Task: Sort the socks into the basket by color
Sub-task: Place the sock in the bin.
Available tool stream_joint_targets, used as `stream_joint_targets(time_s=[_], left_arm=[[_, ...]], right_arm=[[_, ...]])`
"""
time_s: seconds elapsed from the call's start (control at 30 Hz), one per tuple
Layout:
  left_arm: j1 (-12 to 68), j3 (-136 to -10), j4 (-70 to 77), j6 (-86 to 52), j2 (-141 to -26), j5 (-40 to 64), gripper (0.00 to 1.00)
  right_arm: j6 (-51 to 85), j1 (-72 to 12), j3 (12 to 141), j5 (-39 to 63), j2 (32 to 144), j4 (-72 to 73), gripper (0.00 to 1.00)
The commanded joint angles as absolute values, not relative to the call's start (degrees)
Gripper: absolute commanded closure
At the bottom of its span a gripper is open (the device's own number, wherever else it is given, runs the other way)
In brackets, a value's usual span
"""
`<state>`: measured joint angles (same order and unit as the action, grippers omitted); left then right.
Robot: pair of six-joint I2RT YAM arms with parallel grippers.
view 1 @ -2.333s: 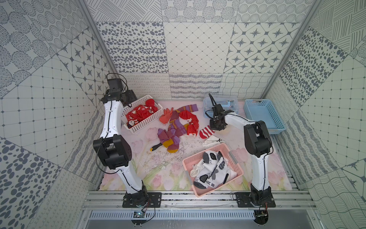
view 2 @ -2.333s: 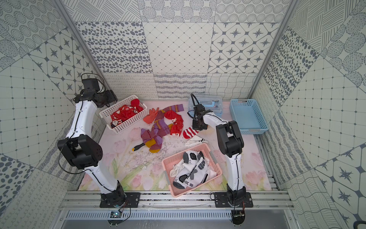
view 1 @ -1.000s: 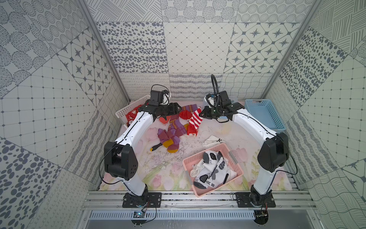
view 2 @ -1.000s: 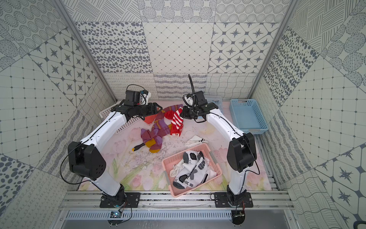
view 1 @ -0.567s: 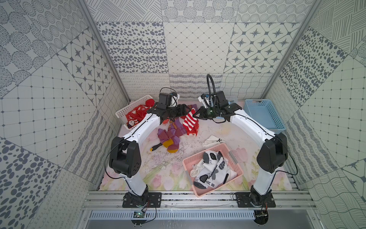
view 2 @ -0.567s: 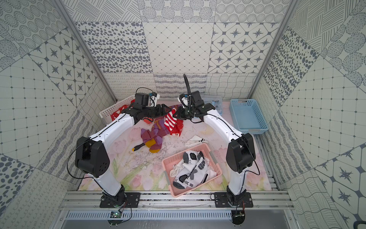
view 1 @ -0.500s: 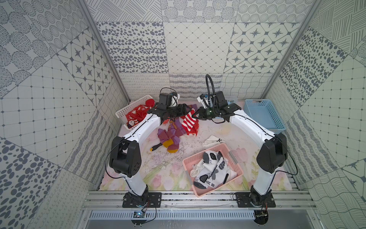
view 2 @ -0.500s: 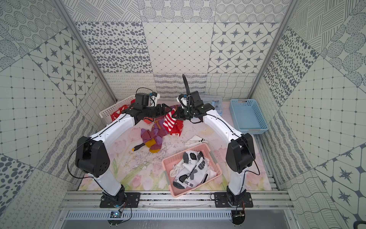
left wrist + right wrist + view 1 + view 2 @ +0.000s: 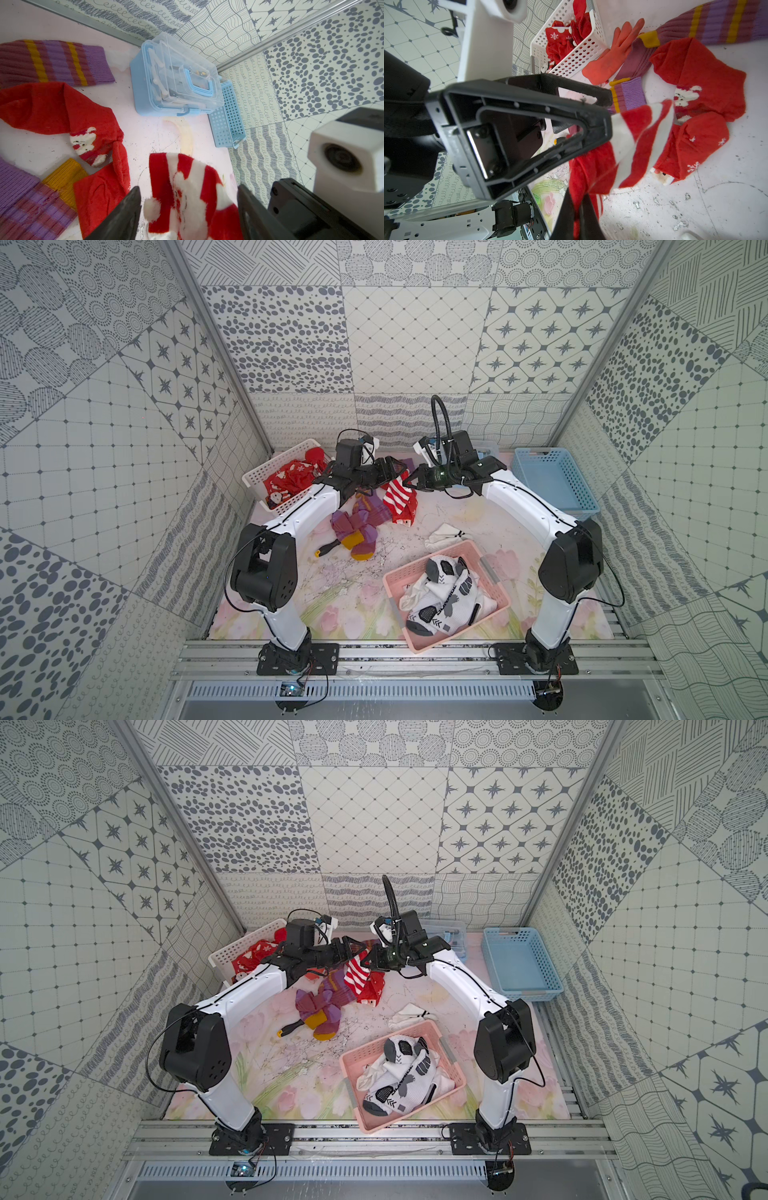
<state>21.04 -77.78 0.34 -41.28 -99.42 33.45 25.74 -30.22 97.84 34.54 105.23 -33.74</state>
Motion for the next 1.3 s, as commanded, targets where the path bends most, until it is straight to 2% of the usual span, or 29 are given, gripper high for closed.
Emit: stream_joint_targets(time_s=[0.0, 0.2, 0.4, 0.6, 0.7, 0.73, 0.77, 0.83, 0.97, 1.07, 1.27], left_arm=[[21.94, -76.69, 10.21, -47.77, -99.47, 38.23, 0.35], [22.50, -77.15, 11.80, -49.89, -100.44, 39.81, 0.70], [22.85, -77.63, 12.42, -50.64, -100.57, 41.17, 1.00], [22.85, -76.96, 10.89, -49.63, -99.13, 39.44, 1.00], [22.79, -77.72, 8.64, -48.27, -98.92, 38.74, 1.00], [22.72, -77.98, 7.73, -47.78, -98.87, 38.22, 1.00], [22.58, -77.96, 7.64, -47.56, -98.68, 37.85, 1.00], [22.00, -78.16, 6.88, -47.45, -98.47, 37.32, 1.00], [20.24, -79.48, 3.83, -46.49, -98.26, 36.49, 1.00], [18.54, -80.76, 1.34, -45.08, -97.91, 35.88, 1.00], [13.68, -83.43, -4.02, -41.90, -97.65, 34.52, 1.00]], right_arm=[[23.56, -30.25, 100.08, 34.44, 103.51, -32.78, 1.00], [23.38, -30.28, 100.52, 34.37, 103.93, -32.60, 1.00], [23.20, -30.20, 101.38, 34.37, 104.61, -32.61, 1.00], [22.78, -30.15, 102.71, 34.06, 105.47, -33.45, 0.98], [22.54, -30.20, 103.01, 33.58, 105.64, -33.92, 0.82], [22.47, -30.19, 103.09, 33.44, 105.61, -33.93, 0.73], [22.50, -30.15, 103.18, 33.24, 105.56, -34.08, 0.58], [22.34, -30.09, 103.49, 32.83, 105.64, -34.56, 0.36], [21.81, -29.58, 103.75, 32.02, 105.41, -35.74, 0.12], [21.53, -29.03, 103.55, 31.66, 104.88, -36.21, 0.02], [21.71, -27.85, 103.18, 31.48, 104.43, -36.48, 0.02]])
